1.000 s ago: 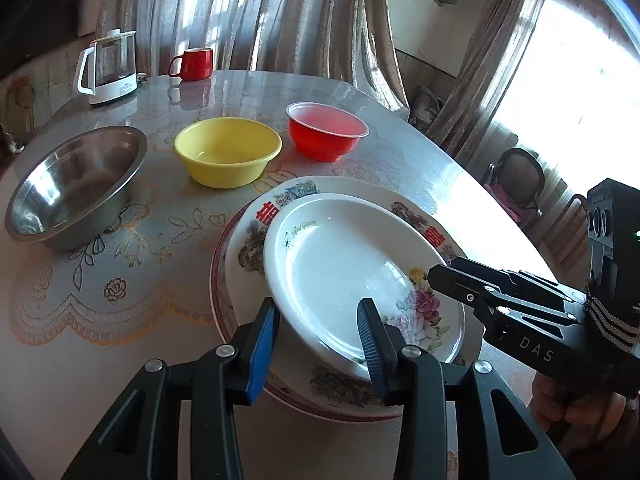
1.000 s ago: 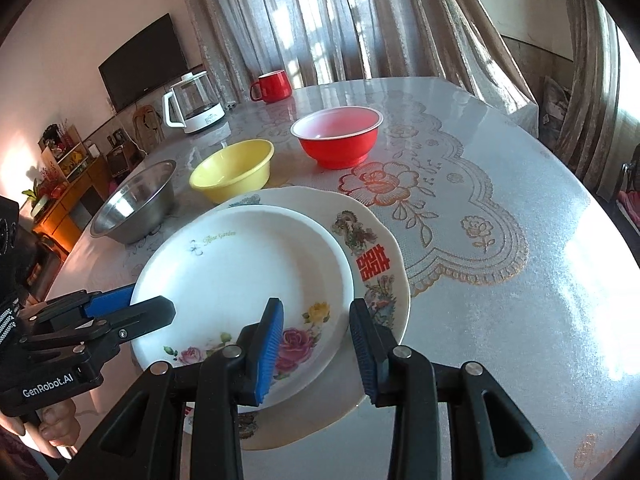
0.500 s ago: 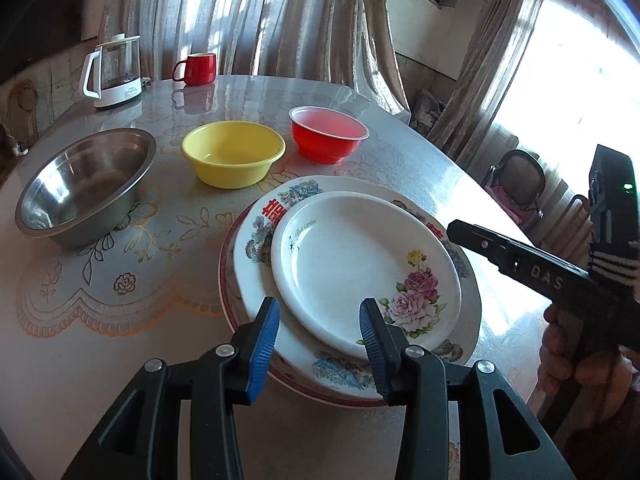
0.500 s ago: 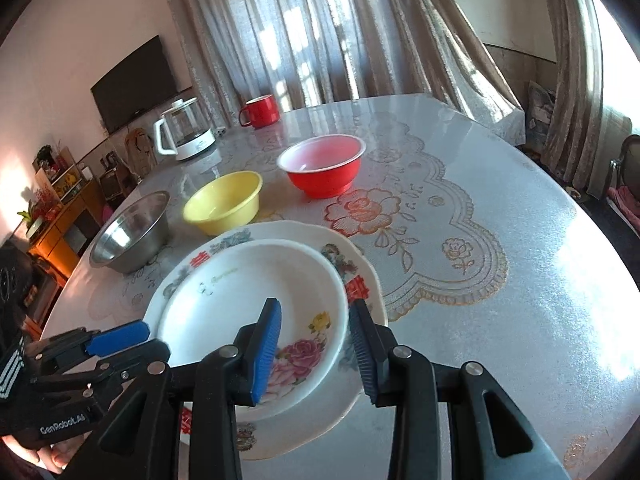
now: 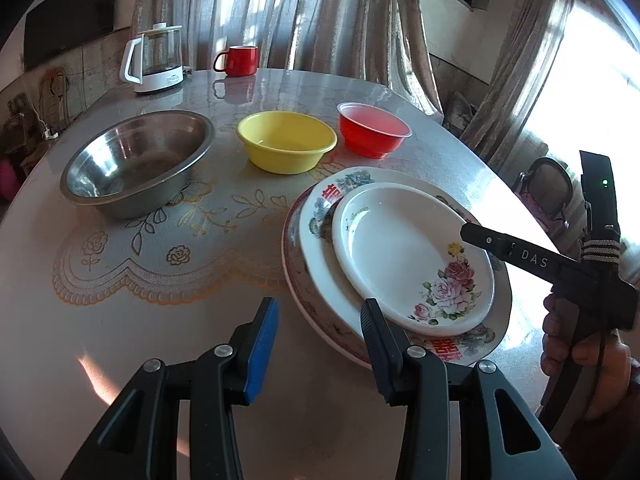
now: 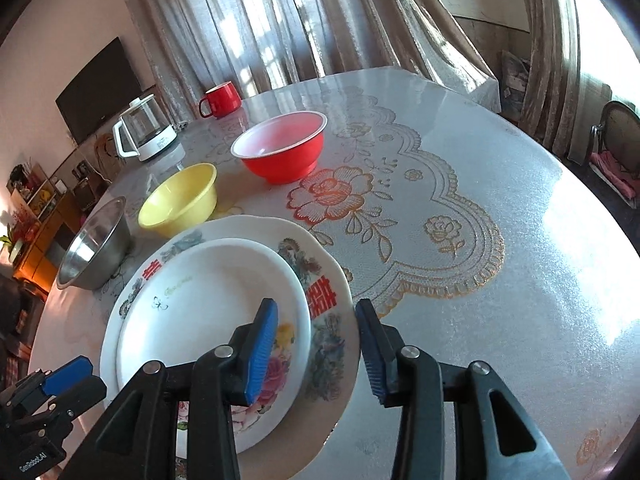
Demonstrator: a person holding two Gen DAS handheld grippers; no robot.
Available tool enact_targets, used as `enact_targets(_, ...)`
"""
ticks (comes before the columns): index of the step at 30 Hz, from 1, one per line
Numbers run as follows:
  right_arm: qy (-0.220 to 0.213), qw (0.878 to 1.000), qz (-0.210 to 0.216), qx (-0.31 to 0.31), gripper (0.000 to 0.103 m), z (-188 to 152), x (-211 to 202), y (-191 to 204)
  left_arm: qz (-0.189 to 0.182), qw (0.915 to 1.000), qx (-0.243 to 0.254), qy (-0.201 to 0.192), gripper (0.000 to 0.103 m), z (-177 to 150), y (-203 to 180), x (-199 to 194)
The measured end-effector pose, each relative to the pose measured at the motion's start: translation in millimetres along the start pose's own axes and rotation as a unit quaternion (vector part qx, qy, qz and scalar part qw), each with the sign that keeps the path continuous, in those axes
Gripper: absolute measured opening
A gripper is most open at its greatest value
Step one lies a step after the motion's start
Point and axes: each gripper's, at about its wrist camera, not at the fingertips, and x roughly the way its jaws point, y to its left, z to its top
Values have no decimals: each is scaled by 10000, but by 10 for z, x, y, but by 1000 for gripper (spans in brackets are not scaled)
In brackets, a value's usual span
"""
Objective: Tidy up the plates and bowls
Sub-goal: 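Lower the pink-rose plate onto the stack and open both grippers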
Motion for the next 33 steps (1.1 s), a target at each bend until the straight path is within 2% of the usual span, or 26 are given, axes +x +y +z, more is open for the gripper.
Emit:
enact_targets(7,44,9996,-137,-254,41,-54,-41,93,129,9998,-126,-34,44,-43,108,-76)
enact_targets(16,69,9997,-129,-186,41,-45,-58,79,206,9994,-247,-102,44,-95,230,-188)
enact_targets(26,-247,9989,-246,-307,45,-1,-237,216,334,9982,-461,-171,45,-166,388,-319)
enact_targets(33,-303,9980,141,-543,45,-3,-330,457,464,9968,-610,-241,45,-223,524,-427)
